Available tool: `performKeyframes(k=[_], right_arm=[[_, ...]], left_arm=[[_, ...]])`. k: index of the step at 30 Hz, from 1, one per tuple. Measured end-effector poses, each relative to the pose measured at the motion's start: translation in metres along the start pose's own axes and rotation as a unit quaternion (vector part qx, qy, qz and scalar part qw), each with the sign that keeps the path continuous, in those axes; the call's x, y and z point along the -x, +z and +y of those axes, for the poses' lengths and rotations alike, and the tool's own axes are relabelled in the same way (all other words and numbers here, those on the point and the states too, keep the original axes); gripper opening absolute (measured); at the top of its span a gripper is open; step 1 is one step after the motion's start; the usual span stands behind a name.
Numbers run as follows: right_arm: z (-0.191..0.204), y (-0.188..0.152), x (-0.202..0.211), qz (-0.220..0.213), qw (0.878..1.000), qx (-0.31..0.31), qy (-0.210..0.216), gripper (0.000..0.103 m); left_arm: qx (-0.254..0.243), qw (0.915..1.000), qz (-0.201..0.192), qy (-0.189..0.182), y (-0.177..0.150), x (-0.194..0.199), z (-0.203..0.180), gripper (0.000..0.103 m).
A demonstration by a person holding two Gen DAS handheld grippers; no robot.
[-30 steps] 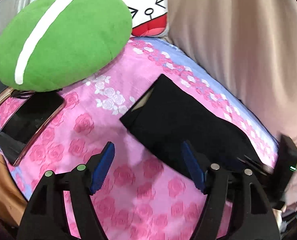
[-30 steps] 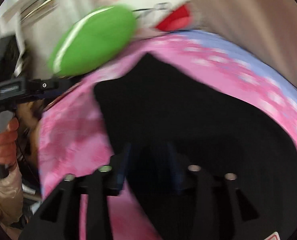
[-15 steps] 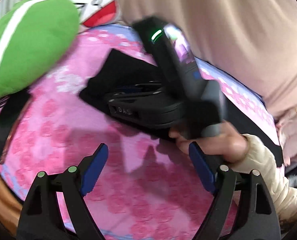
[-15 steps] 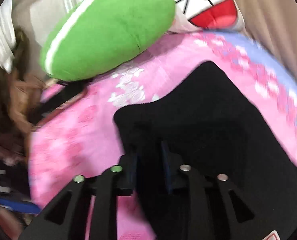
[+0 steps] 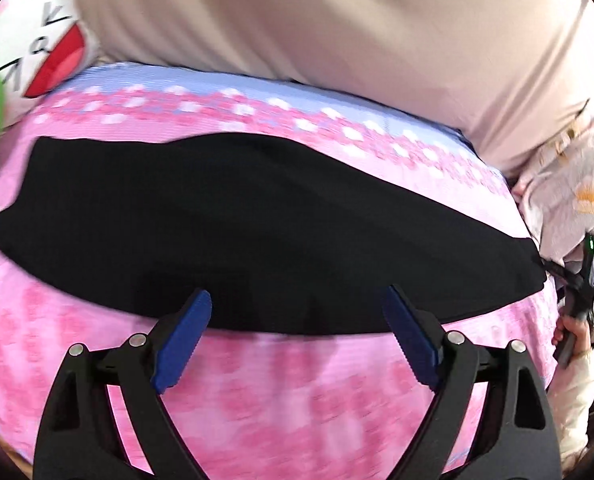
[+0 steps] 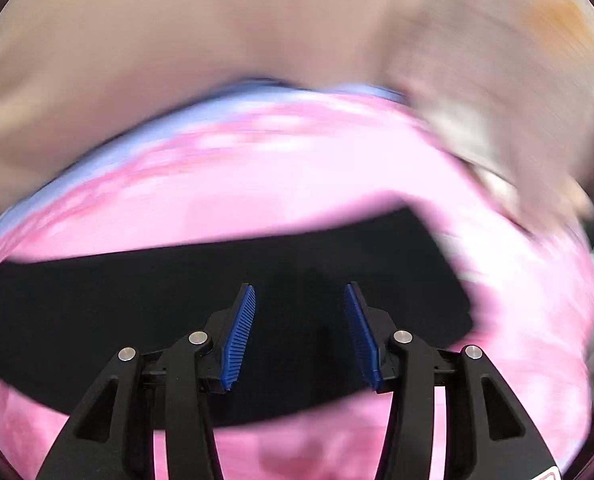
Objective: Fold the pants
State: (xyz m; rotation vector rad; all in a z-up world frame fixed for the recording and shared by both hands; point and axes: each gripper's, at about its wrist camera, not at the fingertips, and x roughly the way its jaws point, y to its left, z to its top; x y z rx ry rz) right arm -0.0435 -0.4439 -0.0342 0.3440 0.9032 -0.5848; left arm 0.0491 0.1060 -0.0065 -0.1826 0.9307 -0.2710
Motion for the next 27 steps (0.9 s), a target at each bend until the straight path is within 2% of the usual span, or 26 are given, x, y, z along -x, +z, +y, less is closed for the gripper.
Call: performKeyframes(k=[2, 4, 7, 8, 9, 10, 14, 16, 17, 19, 21, 23, 27], right_arm=[[-0.042, 0.000, -0.009, 0.012, 1.000, -0.027, -0.010, 0.047], [-0.069, 0.000, -0.018, 0.015, 0.998, -0.050, 0.021, 0.047], [-0.067, 0.002, -0.027, 0.014, 0.998, -0.040, 0.052, 0.047], [-0.059, 0.003, -0.028, 0.010, 0.999, -0.021, 0.044, 0.042], [-0.053, 0.003, -0.028, 0.007, 0.999, -0.010, 0.032, 0.013], [-0.048, 0.004, -0.027, 0.008, 1.000, 0.002, 0.025, 0.014], [-0.055, -0.001, 0.007, -0.022, 0.999, 0.001, 0.044, 0.013], [-0.065, 0.001, -0.013, 0.003, 0.999, -0.001, 0.034, 0.019], [-0.068, -0.001, -0.030, 0.030, 0.999, 0.004, 0.025, 0.029], [-0.070, -0.001, -0.024, 0.020, 0.999, -0.011, 0.034, 0.033], [-0.071, -0.003, -0.004, 0.000, 1.000, -0.018, 0.018, 0.062], [-0.073, -0.007, 0.008, -0.017, 0.999, -0.029, 0.029, 0.066], [-0.069, -0.013, -0.013, 0.022, 0.998, -0.043, 0.032, 0.067]], left_arm=[[-0.004, 1.0000, 0.004, 0.002, 0.003, -0.014, -0.022, 0.090], [-0.018, 0.9997, 0.007, 0.016, 0.006, -0.031, -0.050, 0.090], [-0.037, 0.9987, 0.019, 0.029, 0.008, -0.049, -0.083, 0.090], [-0.040, 0.9985, 0.022, 0.030, 0.009, -0.052, -0.089, 0.090], [-0.043, 0.9983, 0.028, 0.029, 0.010, -0.057, -0.097, 0.090], [-0.045, 0.9979, 0.031, 0.034, 0.011, -0.061, -0.103, 0.090], [-0.060, 0.9963, 0.035, 0.050, 0.012, -0.067, -0.114, 0.090], [-0.066, 0.9953, 0.042, 0.058, 0.011, -0.077, -0.119, 0.091], [-0.064, 0.9950, 0.050, 0.058, 0.011, -0.083, -0.120, 0.091], [-0.063, 0.9949, 0.055, 0.056, 0.011, -0.088, -0.121, 0.091], [-0.065, 0.9944, 0.051, 0.065, 0.010, -0.089, -0.122, 0.091], [-0.076, 0.9935, 0.041, 0.075, 0.008, -0.087, -0.122, 0.091], [-0.086, 0.9918, 0.032, 0.090, 0.005, -0.087, -0.118, 0.091]])
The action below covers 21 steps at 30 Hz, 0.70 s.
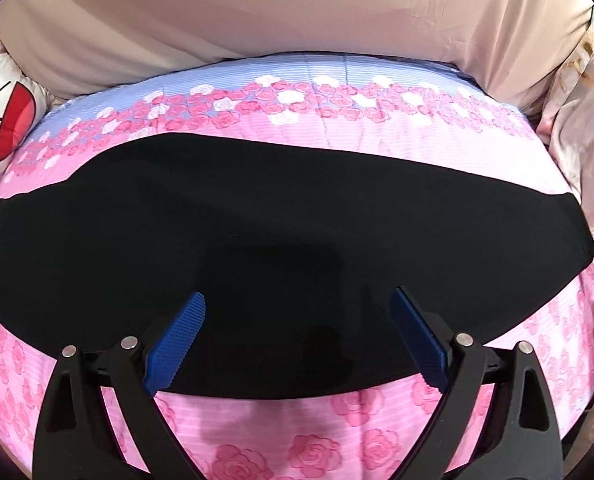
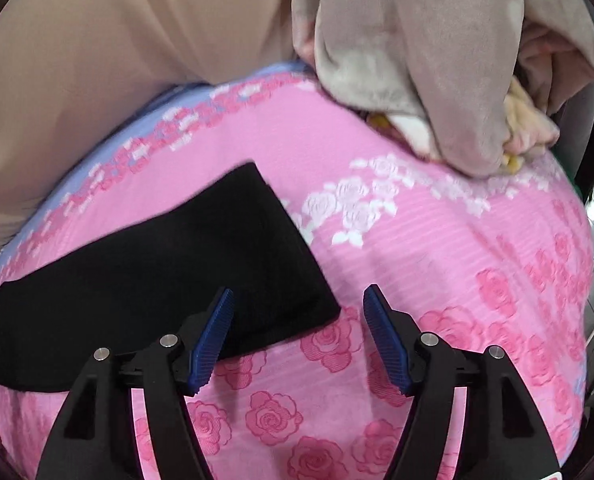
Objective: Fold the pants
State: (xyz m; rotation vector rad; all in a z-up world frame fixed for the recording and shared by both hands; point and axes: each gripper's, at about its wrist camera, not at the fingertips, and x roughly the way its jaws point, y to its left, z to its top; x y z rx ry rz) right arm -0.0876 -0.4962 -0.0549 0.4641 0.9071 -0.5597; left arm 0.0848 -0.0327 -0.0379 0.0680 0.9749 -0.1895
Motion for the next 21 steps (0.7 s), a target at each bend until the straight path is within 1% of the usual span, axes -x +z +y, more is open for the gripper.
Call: performKeyframes(k=[1, 2, 4, 5, 6, 8, 11, 13, 17, 20, 21], right_arm=[[0.001, -0.002, -0.010, 0.012, 1.000, -0.007, -0.001, 0.067], [0.005, -0.003, -0.010, -0.002, 1.000, -0.008, -0.008, 0.063], [0.011, -0.002, -0.012, 0.002, 1.000, -0.014, -0.002, 0.043], [0.014, -0.001, -0.012, 0.002, 1.000, -0.024, 0.010, 0.021], [0.017, 0.000, -0.011, 0.006, 0.999, -0.037, 0.032, 0.020], [0.028, 0.003, -0.004, -0.008, 0.999, -0.039, 0.028, 0.019], [0.057, 0.006, 0.019, -0.030, 0.997, -0.035, 0.061, 0.018], [0.084, 0.009, 0.037, -0.049, 0.996, -0.017, 0.077, 0.018], [0.158, 0.012, 0.078, -0.085, 0.988, 0.037, 0.128, 0.018], [0.217, 0.010, 0.097, -0.093, 0.978, 0.082, 0.170, 0.018], [0.238, 0.008, 0.100, -0.091, 0.973, 0.100, 0.185, 0.018]], left_arm=[[0.000, 1.0000, -0.003, 0.001, -0.002, 0.001, 0.002, 0.091], [0.000, 1.0000, -0.004, 0.002, -0.003, 0.002, 0.005, 0.091], [-0.002, 0.9999, -0.009, 0.006, -0.007, 0.006, 0.013, 0.091], [-0.001, 0.9999, -0.012, 0.007, -0.008, 0.008, 0.016, 0.091], [0.001, 0.9997, -0.020, 0.011, -0.009, 0.012, 0.024, 0.091], [0.001, 0.9990, -0.036, 0.028, -0.008, 0.019, 0.034, 0.091], [0.004, 0.9971, -0.056, 0.051, -0.006, 0.028, 0.048, 0.091], [0.008, 0.9957, -0.067, 0.063, -0.005, 0.035, 0.057, 0.091], [0.015, 0.9920, -0.091, 0.086, -0.004, 0.048, 0.071, 0.091], [0.017, 0.9869, -0.107, 0.119, -0.005, 0.057, 0.080, 0.091], [0.019, 0.9862, -0.108, 0.124, -0.006, 0.059, 0.083, 0.091]])
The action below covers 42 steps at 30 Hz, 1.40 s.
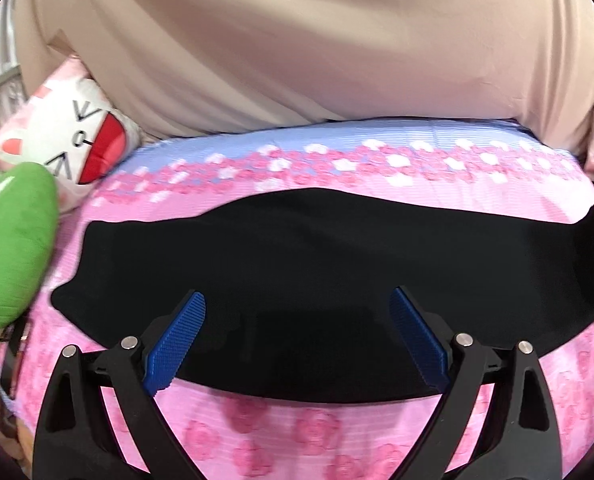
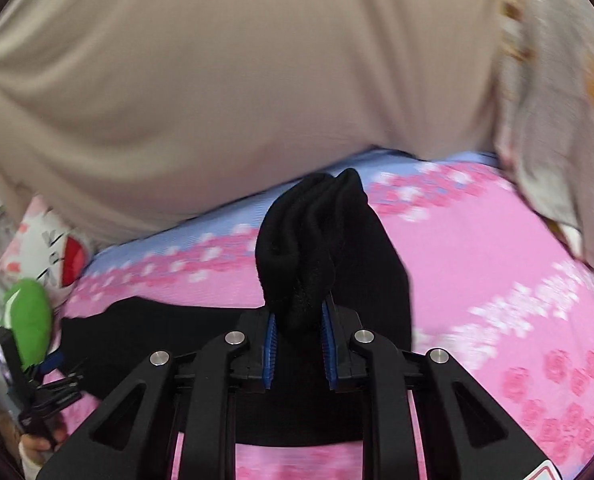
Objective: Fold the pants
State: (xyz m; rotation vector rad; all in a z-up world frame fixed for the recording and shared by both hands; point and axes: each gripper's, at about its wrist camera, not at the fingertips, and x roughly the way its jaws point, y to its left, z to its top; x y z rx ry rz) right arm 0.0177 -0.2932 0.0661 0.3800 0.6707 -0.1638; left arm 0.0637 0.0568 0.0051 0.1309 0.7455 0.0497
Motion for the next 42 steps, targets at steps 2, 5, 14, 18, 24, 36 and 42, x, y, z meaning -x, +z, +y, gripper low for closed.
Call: performKeyframes(k=[2, 5, 14, 18, 24, 36, 42], right_arm=[[0.032, 0.000, -0.009, 0.006, 1.000, 0.022, 0.021, 0.018], [0.083, -0.005, -0.030, 0.027, 0.997, 0.054, 0.057, 0.018], [0.181, -0.046, -0.086, 0.089, 0.983, 0.119, 0.106, 0.018], [0.204, -0.068, -0.118, 0.122, 0.978, 0.136, 0.099, 0.018], [0.225, -0.117, -0.171, 0.186, 0.965, 0.169, 0.073, 0.019], [0.240, -0.089, -0.146, 0.137, 0.972, 0.172, 0.086, 0.019], [0.256, -0.122, -0.196, 0.206, 0.953, 0.208, 0.082, 0.026]], left_arm=[[0.005, 1.0000, 0.002, 0.006, -0.002, 0.001, 0.008, 0.091], [0.009, 0.9997, 0.002, 0.023, -0.005, 0.003, 0.019, 0.091], [0.027, 0.9977, 0.018, 0.060, -0.021, 0.001, 0.064, 0.091], [0.036, 0.9972, 0.034, 0.056, -0.030, -0.006, 0.081, 0.091], [0.067, 0.9952, 0.068, 0.021, -0.042, -0.019, 0.105, 0.091], [0.077, 0.9924, 0.096, -0.009, -0.046, -0.032, 0.104, 0.092], [0.073, 0.9921, 0.101, -0.004, -0.044, -0.037, 0.099, 0.092]])
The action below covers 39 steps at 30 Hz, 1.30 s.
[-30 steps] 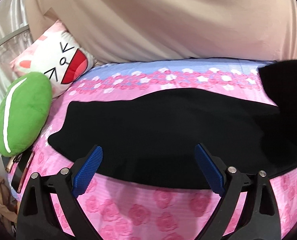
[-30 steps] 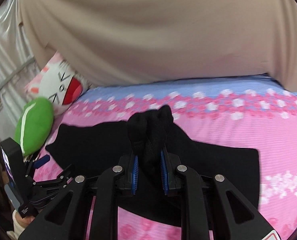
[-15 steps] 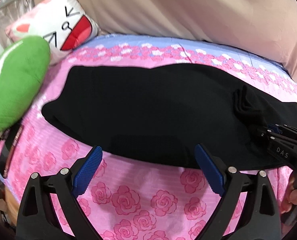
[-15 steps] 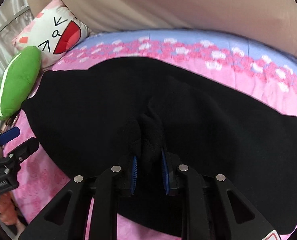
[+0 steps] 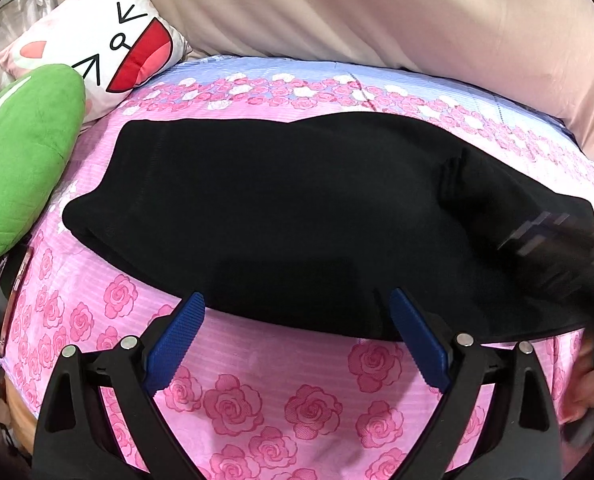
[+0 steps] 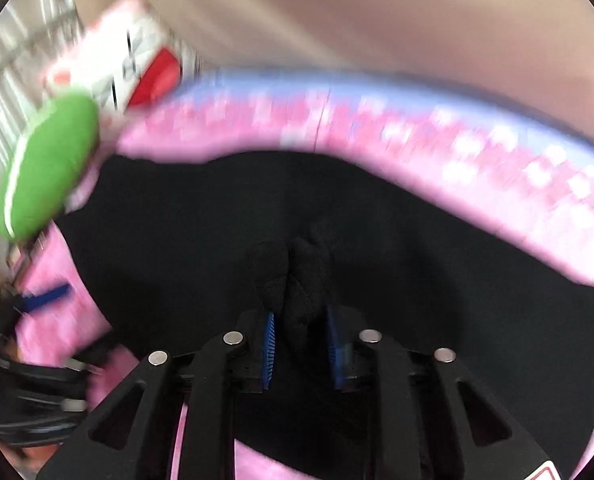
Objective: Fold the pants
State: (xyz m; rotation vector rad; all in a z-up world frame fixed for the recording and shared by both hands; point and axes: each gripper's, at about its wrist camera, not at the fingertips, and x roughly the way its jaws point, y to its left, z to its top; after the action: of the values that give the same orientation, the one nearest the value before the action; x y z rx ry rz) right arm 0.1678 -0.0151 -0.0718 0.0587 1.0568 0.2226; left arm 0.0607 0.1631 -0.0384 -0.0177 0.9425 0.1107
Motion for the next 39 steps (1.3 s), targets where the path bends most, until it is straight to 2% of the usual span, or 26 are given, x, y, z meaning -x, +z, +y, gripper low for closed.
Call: performKeyframes(k=[1, 2, 3, 5, 7, 9, 11, 12, 14, 16, 17, 21, 22, 23, 24, 26, 28, 30, 32, 34, 39], right_arm=[[0.004, -0.006, -0.001, -0.020, 1.000, 0.014, -0.010, 0.029], [0.008, -0.008, 0.003, -0.021, 0.999, 0.023, -0.008, 0.039], [0.009, -0.008, 0.012, -0.015, 1.000, 0.022, 0.010, 0.043], [0.000, -0.008, 0.040, -0.033, 0.998, 0.004, 0.053, 0.043], [-0.021, -0.010, 0.079, -0.073, 0.996, -0.016, 0.054, 0.048], [-0.061, -0.020, 0.121, -0.111, 0.993, -0.048, 0.016, 0.062], [-0.100, -0.034, 0.143, -0.122, 0.989, -0.082, -0.034, 0.064], [-0.129, -0.047, 0.151, -0.114, 0.984, -0.109, -0.078, 0.064], [-0.166, -0.067, 0.152, -0.094, 0.978, -0.150, -0.113, 0.065], [-0.197, -0.087, 0.143, -0.073, 0.973, -0.200, -0.092, 0.065], [-0.207, -0.096, 0.135, -0.068, 0.971, -0.219, -0.061, 0.065], [-0.210, -0.104, 0.101, -0.041, 0.973, -0.229, 0.006, 0.066], [-0.204, -0.104, 0.098, -0.053, 0.974, -0.221, -0.001, 0.058], [-0.196, -0.101, 0.097, -0.052, 0.977, -0.206, 0.004, 0.033], [-0.191, -0.097, 0.101, -0.059, 0.977, -0.205, 0.009, 0.024], [-0.183, -0.088, 0.115, -0.078, 0.979, -0.186, -0.001, 0.018], [-0.178, -0.082, 0.137, -0.101, 0.981, -0.165, -0.022, 0.016], [-0.181, -0.082, 0.157, -0.117, 0.979, -0.150, -0.066, 0.015], [-0.190, -0.083, 0.161, -0.115, 0.979, -0.153, -0.067, 0.014], [-0.202, -0.093, 0.166, -0.107, 0.977, -0.156, -0.098, 0.014], [-0.259, -0.133, 0.190, -0.105, 0.960, -0.224, -0.135, 0.015]], left_arm=[[-0.001, 1.0000, 0.001, 0.001, 0.000, 0.000, 0.000, 0.092], [-0.001, 1.0000, 0.001, 0.003, 0.000, 0.000, 0.000, 0.092], [-0.002, 1.0000, 0.001, 0.005, 0.000, 0.000, 0.001, 0.092], [-0.001, 1.0000, 0.002, 0.008, 0.001, 0.000, 0.002, 0.092], [0.002, 0.9999, 0.001, 0.010, 0.003, 0.000, 0.004, 0.092], [0.006, 0.9999, -0.003, 0.008, 0.005, 0.003, 0.005, 0.092], [0.010, 0.9999, -0.008, 0.005, 0.007, 0.006, 0.004, 0.092], [0.011, 0.9999, -0.012, 0.003, 0.008, 0.008, 0.002, 0.092], [0.013, 0.9998, -0.016, 0.001, 0.009, 0.010, -0.003, 0.093], [0.012, 0.9998, -0.015, -0.002, 0.010, 0.009, -0.012, 0.093], [0.011, 0.9998, -0.015, -0.002, 0.010, 0.009, -0.016, 0.093], [0.005, 0.9998, -0.012, -0.013, 0.012, 0.012, -0.033, 0.093], [0.003, 0.9998, -0.011, -0.016, 0.012, 0.012, -0.037, 0.093], [0.002, 0.9998, -0.011, -0.014, 0.012, 0.013, -0.039, 0.093], [-0.001, 0.9999, -0.010, -0.009, 0.012, 0.013, -0.041, 0.093], [-0.003, 0.9999, -0.009, -0.004, 0.013, 0.013, -0.045, 0.093], [-0.004, 1.0000, -0.008, -0.002, 0.015, 0.013, -0.049, 0.093], [-0.008, 0.9999, -0.009, 0.000, 0.015, 0.014, -0.052, 0.093], [-0.013, 0.9999, -0.008, 0.002, 0.016, 0.013, -0.056, 0.093], [-0.017, 0.9998, -0.004, 0.003, 0.015, 0.010, -0.058, 0.093], [-0.031, 0.9995, 0.005, -0.004, 0.013, 0.005, -0.072, 0.093]])
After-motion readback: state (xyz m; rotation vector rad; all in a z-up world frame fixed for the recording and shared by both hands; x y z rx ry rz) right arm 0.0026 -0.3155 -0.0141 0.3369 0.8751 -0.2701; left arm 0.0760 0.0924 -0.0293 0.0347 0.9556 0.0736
